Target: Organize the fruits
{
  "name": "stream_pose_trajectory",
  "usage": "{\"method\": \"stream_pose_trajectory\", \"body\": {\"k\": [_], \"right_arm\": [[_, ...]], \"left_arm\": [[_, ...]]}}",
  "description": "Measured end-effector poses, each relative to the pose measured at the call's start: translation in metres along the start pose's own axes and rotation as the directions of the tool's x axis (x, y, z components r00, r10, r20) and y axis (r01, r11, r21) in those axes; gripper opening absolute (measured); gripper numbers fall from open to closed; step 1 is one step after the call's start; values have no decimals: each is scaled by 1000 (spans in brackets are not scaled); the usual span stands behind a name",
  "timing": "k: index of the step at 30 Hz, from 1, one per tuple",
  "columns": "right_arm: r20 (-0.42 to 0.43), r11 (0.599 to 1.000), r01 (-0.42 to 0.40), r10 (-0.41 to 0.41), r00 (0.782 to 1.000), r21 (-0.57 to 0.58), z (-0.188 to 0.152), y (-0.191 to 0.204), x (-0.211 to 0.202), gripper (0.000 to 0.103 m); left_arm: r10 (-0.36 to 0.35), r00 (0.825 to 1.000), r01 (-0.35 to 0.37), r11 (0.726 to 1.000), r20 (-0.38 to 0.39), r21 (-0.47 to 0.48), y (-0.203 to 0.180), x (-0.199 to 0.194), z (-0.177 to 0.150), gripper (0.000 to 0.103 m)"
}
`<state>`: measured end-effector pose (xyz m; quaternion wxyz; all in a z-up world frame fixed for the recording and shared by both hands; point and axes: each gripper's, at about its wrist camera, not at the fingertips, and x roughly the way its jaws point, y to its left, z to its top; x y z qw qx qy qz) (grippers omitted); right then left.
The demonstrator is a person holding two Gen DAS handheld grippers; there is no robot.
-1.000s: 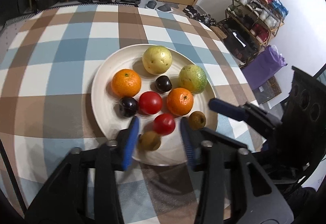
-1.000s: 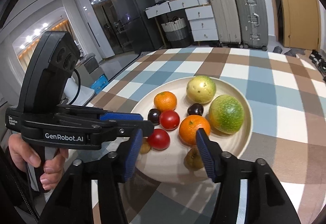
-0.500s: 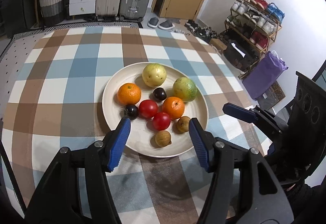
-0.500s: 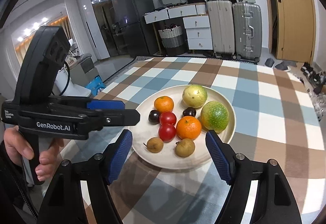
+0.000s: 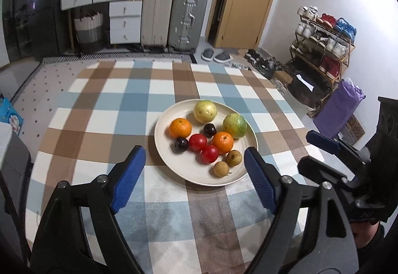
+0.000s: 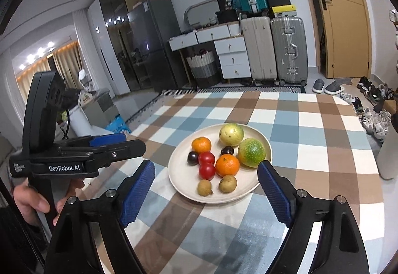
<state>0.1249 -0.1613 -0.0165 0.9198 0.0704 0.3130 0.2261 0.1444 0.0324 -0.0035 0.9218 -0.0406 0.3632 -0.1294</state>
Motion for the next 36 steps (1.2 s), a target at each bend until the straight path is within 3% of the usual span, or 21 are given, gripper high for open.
{"method": "stream_pose_trajectory", "body": {"k": [8, 15, 18, 28, 36], "right_arm": [[54, 1000, -1, 0, 999, 9, 0, 14, -30, 91], [89, 1000, -4, 6, 996, -24, -1, 34, -55, 93], [120, 999, -6, 12, 993, -50, -3, 46, -72, 96], [213, 997, 3, 14, 977, -78, -21, 70, -112, 101], [297, 994, 36, -3, 955, -107, -53, 73, -127, 102]], "left_arm": [[60, 993, -64, 997, 100, 34, -12, -45, -9, 84], [87, 980, -89, 996, 181, 4, -15, -90, -23, 87], [109, 965, -110, 994, 237, -10, -17, -116, -31, 102], [133, 934, -132, 991, 331, -24, -24, -173, -62, 102], [157, 890, -168, 986, 428, -13, -31, -188, -98, 102]]}}
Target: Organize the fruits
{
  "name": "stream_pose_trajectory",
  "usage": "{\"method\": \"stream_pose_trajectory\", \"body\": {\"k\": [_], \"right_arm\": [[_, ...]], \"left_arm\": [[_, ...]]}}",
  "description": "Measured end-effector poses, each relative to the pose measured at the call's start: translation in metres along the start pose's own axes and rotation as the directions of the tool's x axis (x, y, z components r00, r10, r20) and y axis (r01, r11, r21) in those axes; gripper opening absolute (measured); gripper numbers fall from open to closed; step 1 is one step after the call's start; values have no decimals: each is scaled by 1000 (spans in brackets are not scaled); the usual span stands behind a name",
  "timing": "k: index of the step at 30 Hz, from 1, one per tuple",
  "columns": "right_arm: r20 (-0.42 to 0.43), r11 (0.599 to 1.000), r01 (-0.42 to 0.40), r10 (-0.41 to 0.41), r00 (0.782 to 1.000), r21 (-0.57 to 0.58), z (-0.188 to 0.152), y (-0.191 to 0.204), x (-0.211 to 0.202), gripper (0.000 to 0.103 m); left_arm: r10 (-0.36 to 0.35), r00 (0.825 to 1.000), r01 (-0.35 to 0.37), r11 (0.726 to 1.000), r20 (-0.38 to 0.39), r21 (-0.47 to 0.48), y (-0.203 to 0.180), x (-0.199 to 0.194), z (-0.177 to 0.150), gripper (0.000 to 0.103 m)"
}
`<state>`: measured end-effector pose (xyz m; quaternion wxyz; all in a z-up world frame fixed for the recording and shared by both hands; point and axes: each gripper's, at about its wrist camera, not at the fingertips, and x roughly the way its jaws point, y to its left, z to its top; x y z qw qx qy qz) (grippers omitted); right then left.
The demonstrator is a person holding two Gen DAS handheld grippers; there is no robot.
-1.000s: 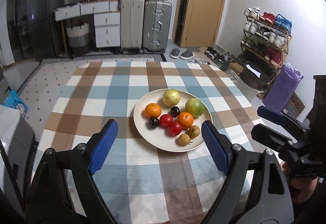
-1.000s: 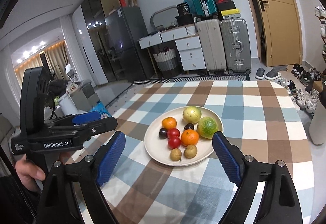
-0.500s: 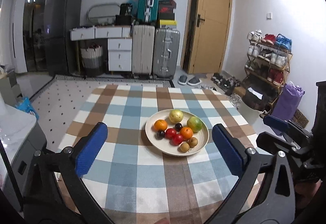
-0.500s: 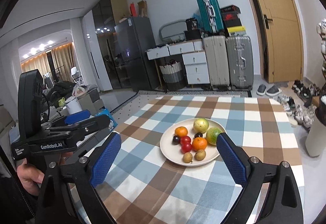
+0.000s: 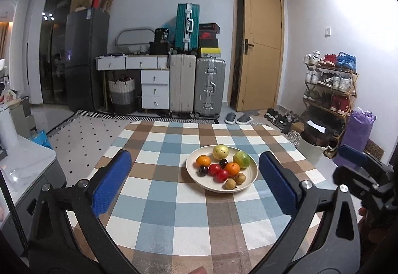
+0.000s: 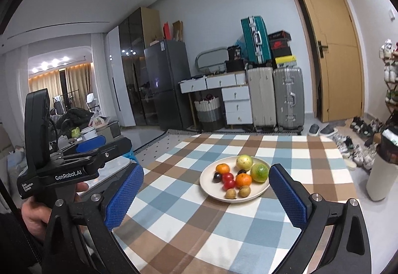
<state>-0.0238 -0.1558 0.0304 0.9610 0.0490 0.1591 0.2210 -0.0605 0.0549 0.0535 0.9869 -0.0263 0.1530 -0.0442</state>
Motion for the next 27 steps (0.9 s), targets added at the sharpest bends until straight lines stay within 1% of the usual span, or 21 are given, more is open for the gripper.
{"method": "stream_pose_trajectory", "body": {"k": [1, 3, 5, 8, 10, 13, 15, 18, 20, 22, 25, 27], "right_arm": [[23, 1000, -3, 3, 1000, -5, -4, -2, -3, 102], [55, 1000, 20, -19, 998, -17, -12, -5, -6, 103], [76, 999, 42, -40, 996, -32, -16, -9, -5, 103], [110, 991, 116, -108, 988, -72, -26, -16, 1, 103], [105, 987, 149, -141, 984, -67, -34, -25, 9, 103], [111, 983, 172, -165, 980, -60, -47, -37, 21, 103], [128, 980, 182, -171, 977, -83, -53, -39, 27, 103], [162, 976, 185, -166, 973, -114, -61, -40, 32, 103], [132, 978, 174, -159, 978, -111, -61, -42, 39, 103], [105, 981, 161, -150, 983, -107, -62, -44, 45, 103], [64, 980, 170, -165, 984, -101, -63, -47, 55, 103], [10, 981, 167, -167, 986, -101, -63, -49, 67, 103]], "left_arm": [[0, 1000, 0, 1000, 17, -7, 1, -3, -6, 102], [2, 998, -2, 1000, 55, -13, 3, -7, -16, 102], [11, 997, -11, 1000, 72, 8, 0, -6, -25, 102], [32, 994, -36, 999, 100, 40, -1, 4, -38, 102], [51, 993, -57, 997, 105, 51, -1, 13, -49, 102], [56, 994, -57, 998, 96, 9, 6, 33, -61, 102], [87, 990, -85, 996, 113, -25, 14, 43, -69, 102], [113, 987, -110, 993, 116, -32, 20, 62, -75, 102], [120, 987, -120, 993, 110, -11, 21, 74, -78, 102], [118, 989, -119, 993, 84, 9, 19, 86, -82, 103], [121, 991, -122, 992, 49, 25, 16, 100, -85, 103], [133, 991, -132, 991, -18, 37, 15, 117, -88, 102]]}}
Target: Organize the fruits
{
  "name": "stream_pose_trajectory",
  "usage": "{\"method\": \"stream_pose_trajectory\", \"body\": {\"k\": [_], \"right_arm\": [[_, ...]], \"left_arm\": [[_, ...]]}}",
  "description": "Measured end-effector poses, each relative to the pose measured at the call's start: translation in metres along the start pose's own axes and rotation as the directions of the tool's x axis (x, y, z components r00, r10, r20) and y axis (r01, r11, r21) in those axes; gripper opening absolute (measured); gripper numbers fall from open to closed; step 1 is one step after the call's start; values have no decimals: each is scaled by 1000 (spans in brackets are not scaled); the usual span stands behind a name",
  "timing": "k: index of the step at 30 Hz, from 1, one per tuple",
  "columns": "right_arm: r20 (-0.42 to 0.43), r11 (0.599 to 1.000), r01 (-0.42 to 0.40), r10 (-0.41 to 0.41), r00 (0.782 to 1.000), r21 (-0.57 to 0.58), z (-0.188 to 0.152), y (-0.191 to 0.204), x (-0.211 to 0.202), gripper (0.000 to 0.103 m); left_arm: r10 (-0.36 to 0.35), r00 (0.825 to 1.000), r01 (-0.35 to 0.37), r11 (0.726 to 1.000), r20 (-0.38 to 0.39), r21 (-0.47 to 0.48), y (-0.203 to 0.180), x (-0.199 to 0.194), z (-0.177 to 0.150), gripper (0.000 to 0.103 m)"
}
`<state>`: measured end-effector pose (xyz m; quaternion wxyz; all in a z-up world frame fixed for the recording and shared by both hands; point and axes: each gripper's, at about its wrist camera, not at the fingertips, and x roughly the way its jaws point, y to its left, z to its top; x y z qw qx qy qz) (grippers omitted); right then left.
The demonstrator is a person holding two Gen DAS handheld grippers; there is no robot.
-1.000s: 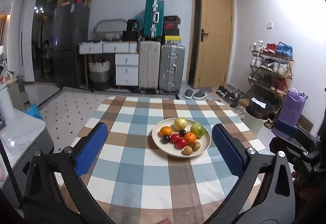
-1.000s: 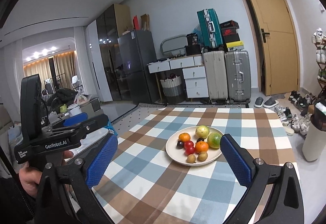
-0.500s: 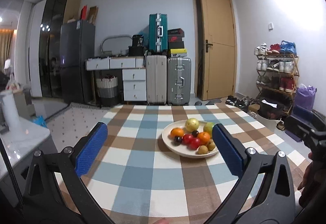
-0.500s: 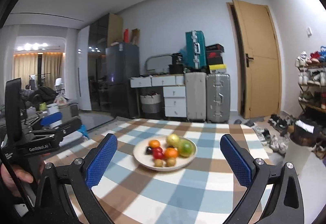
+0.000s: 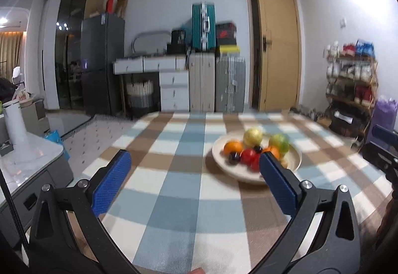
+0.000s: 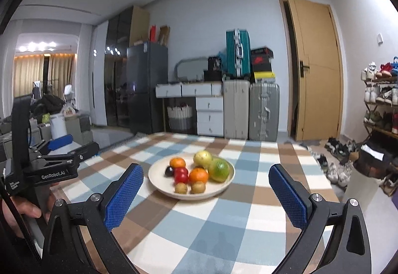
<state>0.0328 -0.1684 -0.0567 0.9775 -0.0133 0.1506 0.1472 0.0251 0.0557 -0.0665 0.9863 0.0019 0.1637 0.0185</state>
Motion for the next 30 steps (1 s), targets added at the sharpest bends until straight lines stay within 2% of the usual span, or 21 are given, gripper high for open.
{"method": "stream_pose_trajectory", "body": {"k": [2, 5, 22, 30], "right_arm": [[-64, 1000, -1, 0, 998, -12, -2, 3, 13, 103], [-40, 1000, -5, 4, 999, -3, -3, 1, 9, 103], [-44, 1000, -2, 2, 999, -9, -2, 1, 7, 103], [-46, 1000, 31, -31, 998, -3, -1, -3, 6, 103]], "left_arm": [[2, 1000, -2, 1000, -16, -7, 1, 9, -1, 102], [-6, 1000, 6, 1000, 19, -4, 0, 7, -3, 103], [3, 1000, -3, 1000, 15, -7, -1, 10, -1, 102], [-1, 1000, 1, 1000, 15, -12, -1, 13, -1, 103]]}}
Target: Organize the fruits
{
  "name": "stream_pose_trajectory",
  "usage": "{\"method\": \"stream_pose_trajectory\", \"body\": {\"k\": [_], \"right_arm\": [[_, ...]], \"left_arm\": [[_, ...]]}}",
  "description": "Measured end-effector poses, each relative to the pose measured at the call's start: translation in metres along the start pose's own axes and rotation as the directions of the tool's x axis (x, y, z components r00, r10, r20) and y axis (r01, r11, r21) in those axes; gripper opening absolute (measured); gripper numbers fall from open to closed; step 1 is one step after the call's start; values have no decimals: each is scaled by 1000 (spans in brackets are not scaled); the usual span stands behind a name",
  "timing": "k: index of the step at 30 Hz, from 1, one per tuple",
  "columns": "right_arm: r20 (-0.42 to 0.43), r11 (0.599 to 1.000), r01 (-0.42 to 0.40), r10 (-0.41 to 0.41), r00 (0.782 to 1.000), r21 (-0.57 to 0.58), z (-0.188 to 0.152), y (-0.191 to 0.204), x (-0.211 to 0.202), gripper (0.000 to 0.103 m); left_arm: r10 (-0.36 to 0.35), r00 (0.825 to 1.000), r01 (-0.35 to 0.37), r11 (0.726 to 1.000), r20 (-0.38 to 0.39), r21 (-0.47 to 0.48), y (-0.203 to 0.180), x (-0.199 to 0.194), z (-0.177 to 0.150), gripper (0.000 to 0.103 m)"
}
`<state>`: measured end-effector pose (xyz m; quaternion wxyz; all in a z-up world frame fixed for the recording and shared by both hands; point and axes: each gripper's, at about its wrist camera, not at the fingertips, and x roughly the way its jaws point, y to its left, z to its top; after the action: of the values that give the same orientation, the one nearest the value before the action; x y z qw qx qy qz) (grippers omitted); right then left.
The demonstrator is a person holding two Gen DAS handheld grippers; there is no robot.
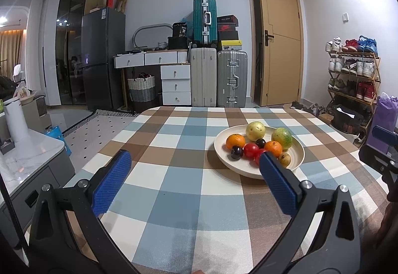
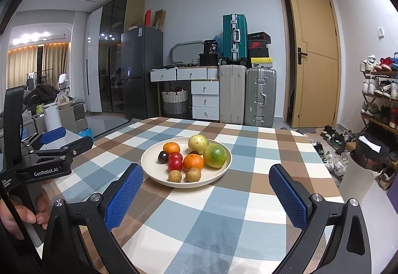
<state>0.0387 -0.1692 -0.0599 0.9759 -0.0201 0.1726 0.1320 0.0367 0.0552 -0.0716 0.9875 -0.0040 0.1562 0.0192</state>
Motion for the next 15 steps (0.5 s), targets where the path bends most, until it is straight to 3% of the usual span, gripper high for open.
{"method": "stream_pose_trajectory", "body": {"k": [15], "right_arm": [[2, 1000, 1, -1, 1000, 1, 0, 1, 0, 103]], "left_arm": [[21, 1000, -21, 1000, 0, -4, 6, -2, -3, 102]]}}
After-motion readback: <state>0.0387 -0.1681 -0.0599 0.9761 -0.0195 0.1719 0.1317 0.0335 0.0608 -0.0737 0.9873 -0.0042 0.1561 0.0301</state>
